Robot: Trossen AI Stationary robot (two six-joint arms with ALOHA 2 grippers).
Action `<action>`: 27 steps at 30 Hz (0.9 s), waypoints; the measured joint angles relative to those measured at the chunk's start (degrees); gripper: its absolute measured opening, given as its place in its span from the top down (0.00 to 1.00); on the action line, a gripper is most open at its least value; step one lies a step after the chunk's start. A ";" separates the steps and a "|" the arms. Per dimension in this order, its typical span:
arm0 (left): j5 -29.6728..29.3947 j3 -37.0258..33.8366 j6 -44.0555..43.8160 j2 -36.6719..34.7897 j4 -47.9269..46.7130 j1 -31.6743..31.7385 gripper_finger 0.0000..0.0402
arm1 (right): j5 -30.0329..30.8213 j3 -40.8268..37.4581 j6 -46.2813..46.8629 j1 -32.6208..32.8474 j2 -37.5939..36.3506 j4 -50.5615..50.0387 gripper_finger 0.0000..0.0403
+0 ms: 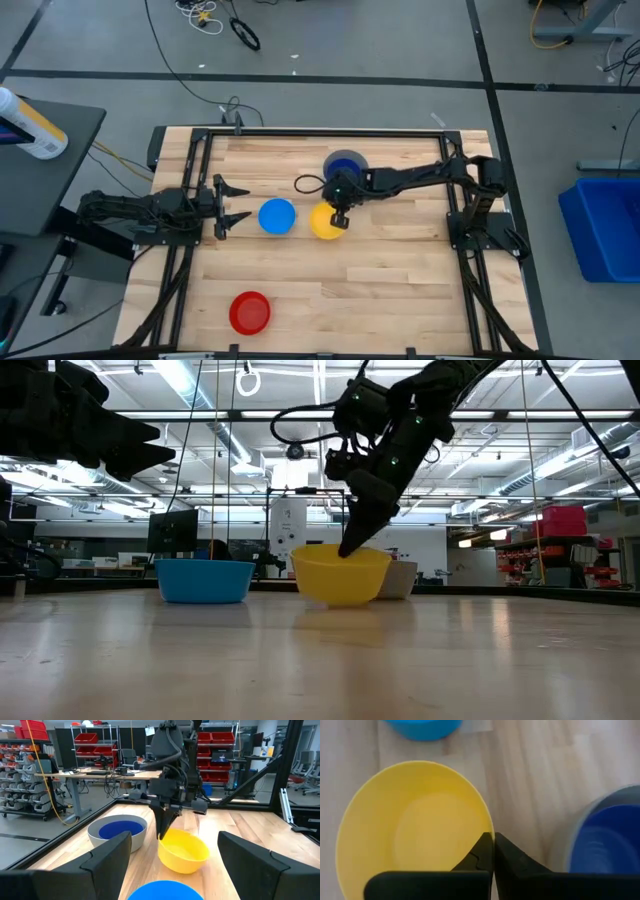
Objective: Nest bowls inside each other
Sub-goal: Stack the yellow bowl on the dark blue bowl
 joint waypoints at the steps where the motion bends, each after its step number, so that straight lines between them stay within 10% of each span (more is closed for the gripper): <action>1: 0.00 0.00 -0.01 0.01 -0.01 0.00 0.24 | 1.02 0.80 -0.34 0.00 0.00 -0.78 1.00; 27: 0.00 0.00 -0.21 0.02 -0.04 -0.01 0.24 | 14.47 15.37 -8.12 -10.31 -0.22 -14.39 1.00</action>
